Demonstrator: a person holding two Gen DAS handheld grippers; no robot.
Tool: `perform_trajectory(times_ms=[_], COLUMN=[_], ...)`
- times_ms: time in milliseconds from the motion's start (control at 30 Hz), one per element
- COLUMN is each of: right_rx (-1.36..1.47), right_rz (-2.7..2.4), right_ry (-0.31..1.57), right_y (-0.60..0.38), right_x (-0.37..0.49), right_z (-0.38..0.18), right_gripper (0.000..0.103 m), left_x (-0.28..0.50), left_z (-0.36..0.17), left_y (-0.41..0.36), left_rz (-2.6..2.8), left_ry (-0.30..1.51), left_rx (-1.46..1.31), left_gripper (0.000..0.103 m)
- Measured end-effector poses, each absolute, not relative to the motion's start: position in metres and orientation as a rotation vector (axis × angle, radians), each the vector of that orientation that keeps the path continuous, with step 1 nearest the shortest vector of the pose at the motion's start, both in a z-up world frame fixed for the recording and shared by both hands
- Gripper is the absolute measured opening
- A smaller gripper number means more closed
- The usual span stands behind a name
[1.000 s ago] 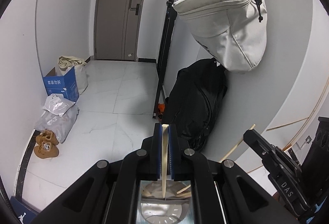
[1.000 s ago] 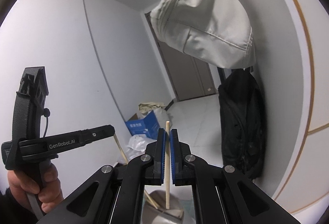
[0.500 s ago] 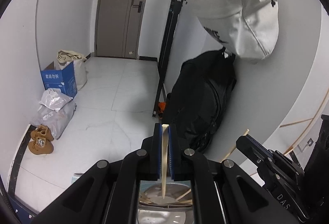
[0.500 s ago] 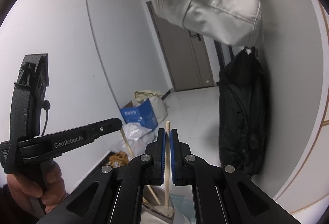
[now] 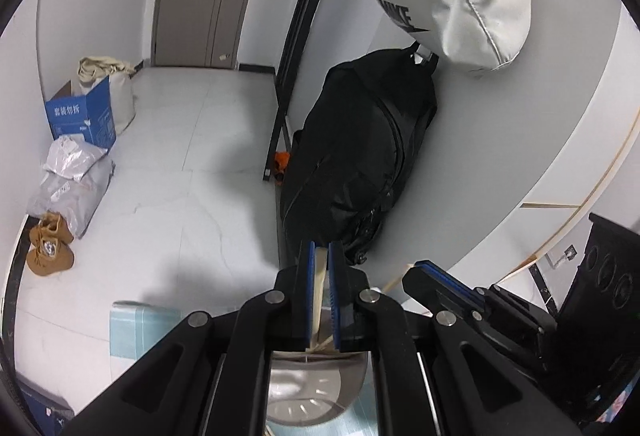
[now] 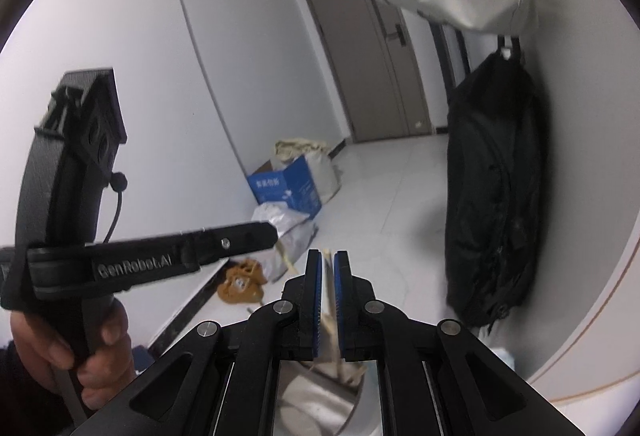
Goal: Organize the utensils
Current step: 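Lower both chopsticks into the holder and open both grippers, then raise both open grippers up and away from the holder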
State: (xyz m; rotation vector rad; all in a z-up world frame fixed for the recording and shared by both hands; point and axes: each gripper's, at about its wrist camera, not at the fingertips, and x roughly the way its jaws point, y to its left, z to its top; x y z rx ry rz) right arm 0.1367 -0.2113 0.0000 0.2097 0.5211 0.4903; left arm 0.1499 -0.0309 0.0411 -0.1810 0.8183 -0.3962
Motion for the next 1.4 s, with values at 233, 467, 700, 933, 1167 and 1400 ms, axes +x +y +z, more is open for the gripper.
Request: perform_trajectory(times_ms=[233,467,700,933,1167,1400], right_rx=[0.303,0.350,0.341,0.357,0.319,0.306], right_rz=[0.468,0.431,0.423,0.465,0.494,0.536], right_ry=[0.528,0.517,0.480,0.462,0.437,0.479], right_y=[-0.232,-0.249,-0.249,-0.249,-0.240,-0.227], right_x=[0.122,0.092,0.060,0.039,0.020,0.008], right_z=[0.002,0.004,0.008,0.013,0.015,-0.006], right_gripper=[0.029,0.051,0.073,0.080,0.096,0.096], left_x=[0.132,0.111,0.088,0.066,0.048,0.032], left_z=[0.054,0.055,0.055,0.055,0.050,0.033], left_y=[-0.020,-0.013,-0.006,-0.004,0.004,0.009], left_rz=[-0.345,-0.291,-0.170,-0.140,-0.104,-0.062], left_ry=[0.772,0.770,0.739,0.732,0.725,0.694], left_rx=[-0.195,-0.196,-0.158,-0.130,-0.121,-0.116], left_gripper=[0.049,0.057,0.063,0.063,0.068,0.076])
